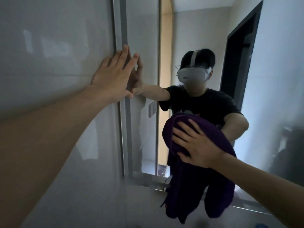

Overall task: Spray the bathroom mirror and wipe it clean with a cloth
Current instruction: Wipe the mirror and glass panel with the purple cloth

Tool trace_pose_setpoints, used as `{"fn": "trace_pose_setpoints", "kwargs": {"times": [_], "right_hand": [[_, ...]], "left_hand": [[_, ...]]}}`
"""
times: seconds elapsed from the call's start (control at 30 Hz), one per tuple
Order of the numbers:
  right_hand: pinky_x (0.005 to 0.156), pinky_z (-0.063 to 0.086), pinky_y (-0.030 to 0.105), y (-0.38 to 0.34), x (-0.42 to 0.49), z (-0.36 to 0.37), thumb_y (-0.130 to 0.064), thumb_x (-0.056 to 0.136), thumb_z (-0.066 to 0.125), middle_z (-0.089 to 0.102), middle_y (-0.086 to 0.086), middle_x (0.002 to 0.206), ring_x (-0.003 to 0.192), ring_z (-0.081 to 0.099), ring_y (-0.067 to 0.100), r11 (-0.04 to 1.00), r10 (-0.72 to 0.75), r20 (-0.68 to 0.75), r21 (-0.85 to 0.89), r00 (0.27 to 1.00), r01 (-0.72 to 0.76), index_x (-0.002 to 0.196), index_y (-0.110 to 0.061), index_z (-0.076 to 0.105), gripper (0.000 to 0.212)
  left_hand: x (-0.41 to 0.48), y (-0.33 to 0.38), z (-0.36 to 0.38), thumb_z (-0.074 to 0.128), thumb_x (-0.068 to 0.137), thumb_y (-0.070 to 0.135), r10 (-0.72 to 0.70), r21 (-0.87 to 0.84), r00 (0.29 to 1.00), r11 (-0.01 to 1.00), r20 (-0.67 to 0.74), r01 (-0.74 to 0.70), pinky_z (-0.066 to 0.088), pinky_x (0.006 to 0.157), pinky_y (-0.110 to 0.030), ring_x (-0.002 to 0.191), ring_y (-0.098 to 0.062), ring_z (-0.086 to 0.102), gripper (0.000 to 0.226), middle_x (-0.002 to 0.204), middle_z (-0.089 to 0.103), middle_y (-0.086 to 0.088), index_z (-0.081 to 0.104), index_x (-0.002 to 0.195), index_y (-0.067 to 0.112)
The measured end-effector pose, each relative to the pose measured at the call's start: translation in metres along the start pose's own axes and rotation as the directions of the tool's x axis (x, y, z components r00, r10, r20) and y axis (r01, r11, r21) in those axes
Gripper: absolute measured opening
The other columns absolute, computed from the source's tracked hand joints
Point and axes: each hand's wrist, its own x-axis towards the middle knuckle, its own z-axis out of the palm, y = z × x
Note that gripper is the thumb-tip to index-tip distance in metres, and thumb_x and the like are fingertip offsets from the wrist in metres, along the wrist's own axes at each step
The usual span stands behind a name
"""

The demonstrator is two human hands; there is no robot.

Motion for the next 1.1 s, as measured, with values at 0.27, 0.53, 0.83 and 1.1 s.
{"fn": "trace_pose_setpoints", "kwargs": {"times": [0.27, 0.53, 0.83, 1.1], "right_hand": [[0.125, -0.007, 0.05, -0.004, -0.026, 0.01, -0.047, 0.082, 0.053, 0.037, 0.003, 0.152, 0.144, 0.028, 0.034, 0.958, 0.275, -0.06, 0.103, 0.96, -0.268, 0.141, -0.021, 0.044, 0.065], [0.125, -0.009, 0.05, -0.075, -0.043, 0.043, -0.055, 0.08, 0.059, 0.06, 0.004, 0.135, 0.138, 0.035, 0.035, 0.921, 0.326, 0.082, 0.196, 0.942, -0.336, 0.125, -0.02, 0.059, 0.057], [0.121, 0.001, 0.05, -0.126, -0.039, 0.054, -0.068, 0.06, 0.077, 0.069, -0.016, 0.127, 0.126, 0.062, 0.016, 0.999, 0.003, 0.424, 0.046, 0.906, -0.025, 0.117, -0.041, 0.075, 0.064], [0.122, 0.008, 0.046, -0.105, -0.075, 0.053, -0.069, 0.067, 0.071, 0.064, -0.02, 0.134, 0.131, 0.057, 0.009, 0.988, -0.133, 0.492, -0.005, 0.861, 0.156, 0.121, -0.044, 0.071, 0.06]], "left_hand": [[-0.017, 0.087, -0.011, 0.071, 0.082, 0.053, 0.154, -0.225, 0.986, 0.961, -0.06, -0.163, 0.012, 0.123, -0.059, 0.157, -0.04, -0.001, 0.108, 0.172, -0.009, -0.011, -0.002, 0.16, 0.038], [-0.021, 0.17, 0.009, 0.076, 0.08, 0.055, 0.295, -0.228, 0.954, 0.933, 0.043, -0.279, 0.012, 0.112, -0.08, 0.146, -0.052, -0.032, 0.124, 0.159, -0.045, -0.008, -0.025, 0.152, 0.052], [-0.024, 0.183, 0.02, 0.078, 0.072, 0.067, 0.209, -0.207, 0.977, 0.958, 0.039, -0.197, 0.005, 0.107, -0.085, 0.138, -0.051, -0.045, 0.134, 0.154, -0.052, -0.011, -0.028, 0.152, 0.049], [-0.024, 0.181, 0.025, 0.074, 0.063, 0.08, 0.197, -0.139, 0.98, 0.971, -0.005, -0.196, 0.018, 0.108, -0.082, 0.141, -0.051, -0.039, 0.136, 0.157, -0.049, -0.011, -0.021, 0.155, 0.049]]}}
